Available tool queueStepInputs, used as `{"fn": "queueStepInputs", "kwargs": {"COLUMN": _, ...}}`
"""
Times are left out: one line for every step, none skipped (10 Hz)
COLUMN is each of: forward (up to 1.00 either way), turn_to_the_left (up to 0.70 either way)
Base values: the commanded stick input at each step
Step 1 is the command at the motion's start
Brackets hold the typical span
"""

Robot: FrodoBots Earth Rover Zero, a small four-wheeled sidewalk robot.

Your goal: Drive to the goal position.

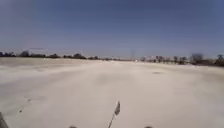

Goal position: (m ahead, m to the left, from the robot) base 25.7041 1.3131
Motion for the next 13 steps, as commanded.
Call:
{"fn": "queueStepInputs", "kwargs": {"forward": 0.70, "turn_to_the_left": 0.00}}
{"fn": "queueStepInputs", "kwargs": {"forward": 0.70, "turn_to_the_left": 0.00}}
{"fn": "queueStepInputs", "kwargs": {"forward": 0.70, "turn_to_the_left": 0.00}}
{"fn": "queueStepInputs", "kwargs": {"forward": 0.70, "turn_to_the_left": 0.00}}
{"fn": "queueStepInputs", "kwargs": {"forward": 0.70, "turn_to_the_left": 0.00}}
{"fn": "queueStepInputs", "kwargs": {"forward": 0.70, "turn_to_the_left": 0.00}}
{"fn": "queueStepInputs", "kwargs": {"forward": 0.70, "turn_to_the_left": 0.00}}
{"fn": "queueStepInputs", "kwargs": {"forward": 0.70, "turn_to_the_left": 0.00}}
{"fn": "queueStepInputs", "kwargs": {"forward": 0.70, "turn_to_the_left": 0.00}}
{"fn": "queueStepInputs", "kwargs": {"forward": 0.70, "turn_to_the_left": 0.00}}
{"fn": "queueStepInputs", "kwargs": {"forward": 0.70, "turn_to_the_left": 0.00}}
{"fn": "queueStepInputs", "kwargs": {"forward": 0.70, "turn_to_the_left": 0.00}}
{"fn": "queueStepInputs", "kwargs": {"forward": 0.70, "turn_to_the_left": 0.00}}
